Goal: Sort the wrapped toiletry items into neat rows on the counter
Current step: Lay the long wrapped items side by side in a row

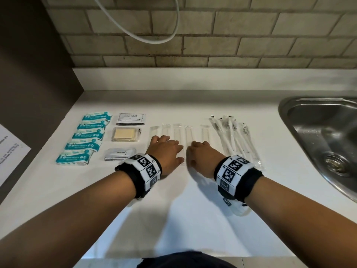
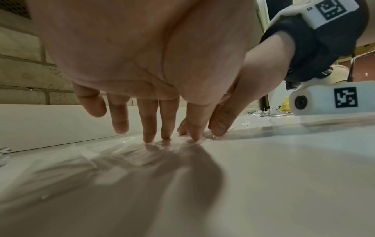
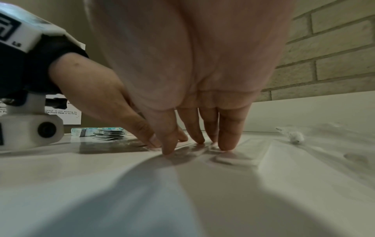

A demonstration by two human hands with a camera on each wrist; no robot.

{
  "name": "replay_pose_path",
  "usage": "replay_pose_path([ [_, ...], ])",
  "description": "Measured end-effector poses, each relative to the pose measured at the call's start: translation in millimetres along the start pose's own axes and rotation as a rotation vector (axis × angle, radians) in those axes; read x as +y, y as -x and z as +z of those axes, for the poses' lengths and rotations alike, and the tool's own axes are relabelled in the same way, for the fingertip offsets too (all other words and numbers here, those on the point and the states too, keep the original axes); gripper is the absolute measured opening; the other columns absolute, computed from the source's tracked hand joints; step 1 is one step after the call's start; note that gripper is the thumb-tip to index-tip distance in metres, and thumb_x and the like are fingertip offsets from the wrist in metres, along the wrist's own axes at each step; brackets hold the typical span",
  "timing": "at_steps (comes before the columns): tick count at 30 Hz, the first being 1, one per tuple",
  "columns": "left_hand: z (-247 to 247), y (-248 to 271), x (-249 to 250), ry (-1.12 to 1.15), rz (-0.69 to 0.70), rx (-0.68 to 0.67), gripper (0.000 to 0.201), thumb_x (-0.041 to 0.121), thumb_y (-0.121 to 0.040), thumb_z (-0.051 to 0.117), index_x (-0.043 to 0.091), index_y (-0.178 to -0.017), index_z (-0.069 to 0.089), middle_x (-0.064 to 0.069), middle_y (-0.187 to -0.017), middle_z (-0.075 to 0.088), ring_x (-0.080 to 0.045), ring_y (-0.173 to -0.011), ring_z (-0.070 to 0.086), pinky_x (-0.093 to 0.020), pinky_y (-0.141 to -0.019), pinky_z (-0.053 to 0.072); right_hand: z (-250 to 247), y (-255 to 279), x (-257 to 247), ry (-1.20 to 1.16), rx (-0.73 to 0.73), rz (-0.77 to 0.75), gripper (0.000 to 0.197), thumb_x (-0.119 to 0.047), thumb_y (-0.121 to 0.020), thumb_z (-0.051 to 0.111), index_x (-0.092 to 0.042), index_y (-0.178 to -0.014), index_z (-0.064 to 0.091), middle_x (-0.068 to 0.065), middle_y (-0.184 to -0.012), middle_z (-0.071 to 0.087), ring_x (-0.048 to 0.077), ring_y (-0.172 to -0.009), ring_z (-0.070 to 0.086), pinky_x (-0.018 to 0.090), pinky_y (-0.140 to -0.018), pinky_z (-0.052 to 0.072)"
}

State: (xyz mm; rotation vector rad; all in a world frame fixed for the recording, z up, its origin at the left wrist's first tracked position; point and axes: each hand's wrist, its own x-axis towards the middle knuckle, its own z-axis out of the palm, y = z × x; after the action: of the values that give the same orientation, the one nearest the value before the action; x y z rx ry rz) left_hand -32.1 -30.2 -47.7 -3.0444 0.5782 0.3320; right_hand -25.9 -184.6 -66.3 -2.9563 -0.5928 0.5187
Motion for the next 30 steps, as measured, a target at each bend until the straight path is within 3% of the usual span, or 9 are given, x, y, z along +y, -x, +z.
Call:
replay_pose_path([
  [10, -1, -3, 2, 0.001, -0.01, 0.012, 0.046, 0.048, -0.096, 0.042, 0.028, -0.137, 0.048, 0.005, -0.153, 0.038, -0.025, -0.144, 0.023, -0.043, -0.109, 0.017, 1, -7, 3, 0.015, 0.003, 0.002, 0.031, -0.018, -0.09, 0.044, -0.005, -0.117, 0.054, 0.013, -0.121, 0.051, 0.031, -0.119, 0.045, 0.037, -0.1, 0.041],
  [16, -1, -4, 1, -0.002, -0.004, 0.013, 0.043, 0.047, -0.096, 0.042, 0.027, -0.134, 0.051, 0.004, -0.152, 0.039, -0.026, -0.144, 0.023, -0.044, -0.109, 0.016, 3, -6, 4, -0.007, 0.036, -0.023, 0.029, -0.019, -0.091, 0.04, -0.007, -0.112, 0.056, 0.01, -0.112, 0.051, 0.029, -0.113, 0.046, 0.04, -0.095, 0.045],
  [21, -3, -3, 2, -0.001, -0.007, 0.027, 0.039, 0.046, -0.095, 0.042, 0.025, -0.124, 0.056, 0.003, -0.148, 0.044, -0.027, -0.143, 0.024, -0.045, -0.108, 0.016, 2, -2, 9, 0.004, 0.073, -0.04, 0.031, -0.022, -0.094, 0.04, -0.007, -0.116, 0.056, 0.01, -0.117, 0.053, 0.031, -0.116, 0.048, 0.04, -0.096, 0.044],
  [25, -9, -5, 7, 0.029, 0.008, 0.055, 0.038, 0.046, -0.095, 0.044, 0.025, -0.123, 0.056, 0.004, -0.148, 0.044, -0.026, -0.143, 0.024, -0.044, -0.108, 0.015, -5, -2, 20, -0.014, 0.116, 0.052, 0.036, -0.018, -0.093, 0.043, -0.007, -0.126, 0.053, 0.011, -0.134, 0.051, 0.029, -0.132, 0.039, 0.042, -0.106, 0.041],
  [30, -10, -9, 23, -0.006, 0.096, 0.038, 0.043, 0.049, -0.094, 0.045, 0.023, -0.129, 0.052, 0.004, -0.153, 0.039, -0.026, -0.145, 0.019, -0.045, -0.11, 0.013, -7, 1, 25, 0.076, -0.028, 0.17, 0.044, -0.007, -0.089, 0.046, -0.002, -0.132, 0.046, 0.016, -0.137, 0.045, 0.033, -0.132, 0.037, 0.043, -0.107, 0.04],
])
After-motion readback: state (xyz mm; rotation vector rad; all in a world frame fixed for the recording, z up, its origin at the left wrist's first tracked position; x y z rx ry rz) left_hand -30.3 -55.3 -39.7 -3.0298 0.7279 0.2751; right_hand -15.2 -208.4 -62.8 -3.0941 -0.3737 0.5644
